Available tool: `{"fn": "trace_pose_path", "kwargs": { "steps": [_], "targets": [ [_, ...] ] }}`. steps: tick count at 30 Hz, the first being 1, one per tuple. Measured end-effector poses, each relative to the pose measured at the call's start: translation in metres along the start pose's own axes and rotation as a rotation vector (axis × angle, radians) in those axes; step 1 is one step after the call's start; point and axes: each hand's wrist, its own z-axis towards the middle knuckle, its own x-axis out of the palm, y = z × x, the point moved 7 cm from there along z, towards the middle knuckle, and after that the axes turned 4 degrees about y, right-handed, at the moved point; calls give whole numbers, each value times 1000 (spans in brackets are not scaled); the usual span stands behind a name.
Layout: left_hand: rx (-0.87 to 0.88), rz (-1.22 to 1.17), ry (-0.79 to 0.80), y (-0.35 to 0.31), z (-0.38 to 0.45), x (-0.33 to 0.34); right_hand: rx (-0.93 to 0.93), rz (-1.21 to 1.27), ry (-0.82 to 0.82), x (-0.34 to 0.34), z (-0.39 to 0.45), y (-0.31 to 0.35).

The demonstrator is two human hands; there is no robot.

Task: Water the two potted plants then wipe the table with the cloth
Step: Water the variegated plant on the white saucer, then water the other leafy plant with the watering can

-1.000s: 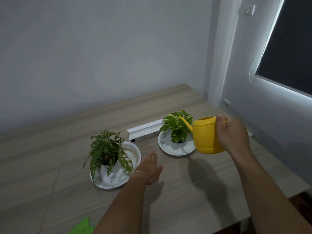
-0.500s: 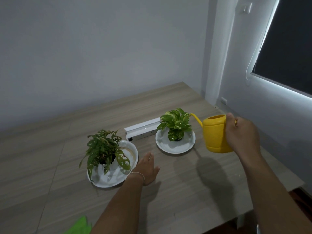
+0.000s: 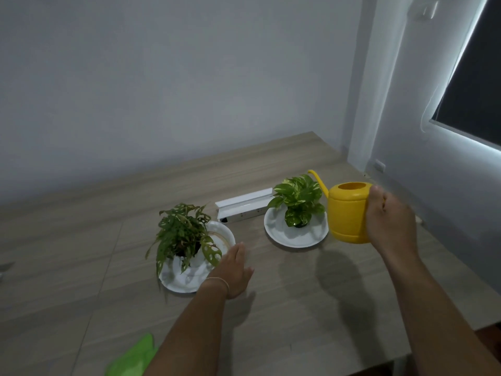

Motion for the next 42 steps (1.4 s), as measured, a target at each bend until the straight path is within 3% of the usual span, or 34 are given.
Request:
{"fn": "trace_pose_path", "kwargs": {
  "steps": [17, 23, 33, 42],
  "targets": [
    [-105, 7, -212, 50, -54, -17, -86, 197, 243, 60, -40, 39],
    [-207, -6, -199, 87, -86, -11, -155, 246, 371, 101, -57, 82],
    [-267, -38, -219, 123, -118, -8, -378, 87, 476, 159, -68, 178],
    [-304, -44, -188, 136, -124, 4, -368, -16, 494, 173, -71, 187]
  ]
}}
